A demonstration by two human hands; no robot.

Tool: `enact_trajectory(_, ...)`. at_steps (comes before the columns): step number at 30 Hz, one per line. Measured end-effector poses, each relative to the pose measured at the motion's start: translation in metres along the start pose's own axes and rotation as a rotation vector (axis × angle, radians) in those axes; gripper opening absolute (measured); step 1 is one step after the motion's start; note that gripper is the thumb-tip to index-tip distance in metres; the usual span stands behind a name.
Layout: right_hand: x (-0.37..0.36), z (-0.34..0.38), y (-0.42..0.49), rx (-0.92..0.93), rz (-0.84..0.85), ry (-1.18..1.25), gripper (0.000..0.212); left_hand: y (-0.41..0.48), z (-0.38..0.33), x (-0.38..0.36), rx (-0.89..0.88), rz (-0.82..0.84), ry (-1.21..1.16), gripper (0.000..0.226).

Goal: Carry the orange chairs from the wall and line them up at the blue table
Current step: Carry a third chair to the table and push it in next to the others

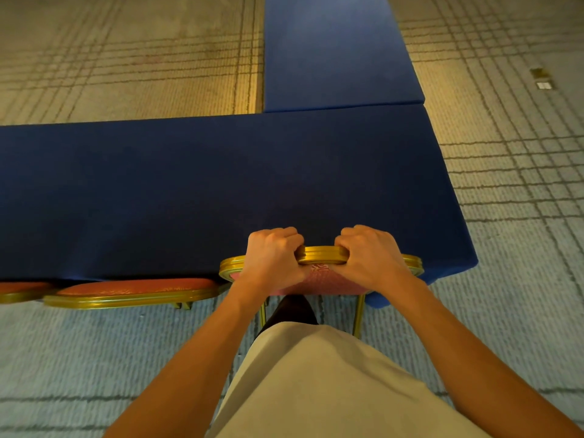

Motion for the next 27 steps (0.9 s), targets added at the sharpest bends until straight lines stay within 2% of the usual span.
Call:
enact_trajectory(9,-0.021,0.008,-0.004,0.038,0.054,-0.016,0.035,-0.019,0.003,-0.017,-0.003,0.028,0.046,0.029)
enact_trajectory(13,-0.033,0.010,-0.009,0.068,0.062,-0.029,0.039,-0.031,0.002,-0.026,0.011,0.075,0.090,0.039)
enact_trajectory(17,-0.050,0.012,-0.015,0.092,0.082,-0.005,0.030,-0.047,0.001,-0.043,0.017,0.098,0.121,0.034)
enact_trajectory(27,-0.060,0.006,-0.012,0.100,0.199,0.005,0.024,-0.045,-0.002,-0.052,0.130,0.308,0.166,0.039)
Point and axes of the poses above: each hand's wrist, its own y-axis towards the middle knuckle, its own x-axis out of the back of the hand, z = x × y, the point moved 2 cm from there along y, towards the middle knuckle, and after that the axes turned 7 degrees about z, right-handed, at the moved point
